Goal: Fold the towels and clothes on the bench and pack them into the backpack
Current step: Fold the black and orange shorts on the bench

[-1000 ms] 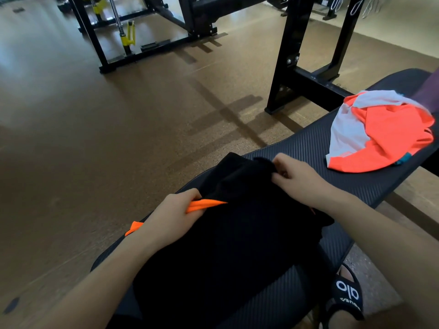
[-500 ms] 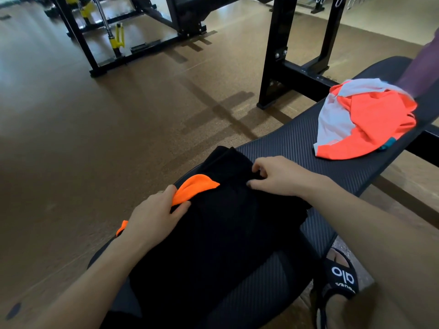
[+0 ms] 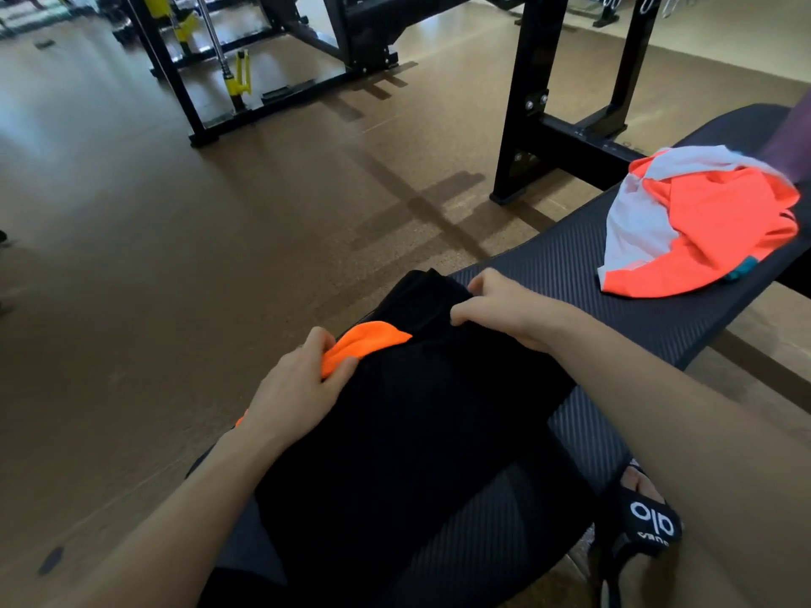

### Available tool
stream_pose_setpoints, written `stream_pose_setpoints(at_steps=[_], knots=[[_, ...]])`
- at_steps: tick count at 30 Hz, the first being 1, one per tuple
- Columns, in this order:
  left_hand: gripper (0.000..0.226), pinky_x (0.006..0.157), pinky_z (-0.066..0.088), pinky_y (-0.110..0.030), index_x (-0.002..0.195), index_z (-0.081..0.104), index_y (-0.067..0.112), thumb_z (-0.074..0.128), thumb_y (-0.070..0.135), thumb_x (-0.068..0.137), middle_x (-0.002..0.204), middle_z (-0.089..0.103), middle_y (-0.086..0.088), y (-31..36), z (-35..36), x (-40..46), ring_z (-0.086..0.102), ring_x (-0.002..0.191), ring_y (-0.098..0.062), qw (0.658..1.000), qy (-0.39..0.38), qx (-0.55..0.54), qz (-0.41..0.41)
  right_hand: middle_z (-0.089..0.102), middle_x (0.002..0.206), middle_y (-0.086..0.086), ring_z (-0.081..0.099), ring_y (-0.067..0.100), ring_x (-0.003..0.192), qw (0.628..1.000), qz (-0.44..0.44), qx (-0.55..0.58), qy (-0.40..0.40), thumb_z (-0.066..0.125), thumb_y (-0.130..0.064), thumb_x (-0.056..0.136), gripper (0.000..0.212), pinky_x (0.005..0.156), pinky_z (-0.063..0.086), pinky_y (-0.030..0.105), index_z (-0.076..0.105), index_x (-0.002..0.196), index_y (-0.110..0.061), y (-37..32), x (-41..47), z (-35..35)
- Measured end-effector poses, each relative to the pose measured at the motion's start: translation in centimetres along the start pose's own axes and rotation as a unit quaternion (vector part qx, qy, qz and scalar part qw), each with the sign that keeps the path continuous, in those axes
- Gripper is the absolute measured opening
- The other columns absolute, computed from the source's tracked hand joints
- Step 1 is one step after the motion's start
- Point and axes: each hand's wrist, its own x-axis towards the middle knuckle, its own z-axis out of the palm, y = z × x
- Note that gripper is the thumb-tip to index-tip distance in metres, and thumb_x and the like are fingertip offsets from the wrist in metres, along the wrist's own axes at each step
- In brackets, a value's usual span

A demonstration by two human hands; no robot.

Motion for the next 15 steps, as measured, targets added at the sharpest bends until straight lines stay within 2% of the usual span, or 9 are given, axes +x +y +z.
stream_pose_setpoints(at_steps=[2,4,6,8,10,13,15], knots=[[0.019,0.075,0.053,-0.045,0.100,0.049,0.028,0.052,0.047,0.100,0.085,0.062,0.004,-0.1,-0.1,0.6,0.061,0.079,-0.016,1.000,0.011,-0.002,0.003,0.055,0.118,0.003,0.057,0.020,0.105,0.999,-0.011,-0.018,0.040,0.077,-0.025,0.077,0.056,0.088,0.053,0.039,0.049,0.125,-0.016,0.0,1.1,0.0],[0.017,0.071,0.053,-0.048,0.094,0.049,0.026,0.048,0.040,0.103,0.078,0.062,0.002,-0.2,-0.2,1.0,0.060,0.072,-0.017,1.000,0.027,-0.004,0.009,0.061,0.122,0.004,0.060,0.021,0.108,0.995,-0.056,0.020,0.079,0.074,-0.011,0.078,0.049,0.094,0.053,0.039,0.058,0.124,-0.017,-0.2,2.0,0.0],[0.018,0.068,0.052,-0.046,0.093,0.046,0.026,0.043,0.038,0.105,0.076,0.061,0.000,-0.3,-0.2,1.1,0.059,0.070,-0.019,0.999,0.050,-0.017,0.009,0.068,0.113,0.000,0.064,0.017,0.103,0.986,-0.123,0.068,0.091,0.066,-0.001,0.080,0.039,0.092,0.055,0.040,0.063,0.113,-0.021,-0.3,2.5,0.2],[0.019,0.067,0.050,-0.045,0.092,0.044,0.025,0.040,0.038,0.106,0.076,0.060,-0.002,-0.3,-0.2,1.2,0.059,0.070,-0.022,0.998,0.065,-0.020,0.005,0.068,0.109,-0.004,0.064,0.013,0.103,0.975,-0.184,0.049,0.111,0.061,-0.003,0.085,0.034,0.086,0.055,0.031,0.061,0.112,-0.024,-0.1,2.9,0.8],[0.018,0.066,0.049,-0.044,0.094,0.045,0.023,0.039,0.035,0.106,0.077,0.059,-0.001,-0.6,0.0,1.4,0.058,0.072,-0.024,0.998,0.059,0.013,-0.001,0.064,0.117,-0.003,0.060,0.014,0.108,0.968,-0.206,-0.054,0.136,0.059,-0.010,0.092,0.034,0.083,0.051,0.026,0.055,0.123,-0.023,0.5,3.5,1.8],[0.015,0.071,0.050,-0.043,0.100,0.048,0.022,0.038,0.032,0.105,0.084,0.056,0.001,-1.2,0.1,1.4,0.057,0.078,-0.023,0.995,0.040,0.085,-0.022,0.057,0.131,0.004,0.054,0.025,0.120,0.925,-0.220,-0.252,0.179,0.058,-0.017,0.096,0.044,0.092,0.049,0.039,0.046,0.138,-0.017,1.3,4.6,3.2],[0.017,0.074,0.051,-0.045,0.102,0.048,0.023,0.035,0.034,0.106,0.089,0.056,0.002,-1.4,-0.2,0.7,0.057,0.081,-0.023,0.994,0.041,0.096,-0.033,0.054,0.132,0.006,0.052,0.028,0.118,0.886,-0.231,-0.332,0.226,0.058,-0.022,0.097,0.044,0.091,0.046,0.040,0.045,0.138,-0.014,1.1,4.6,3.7]])
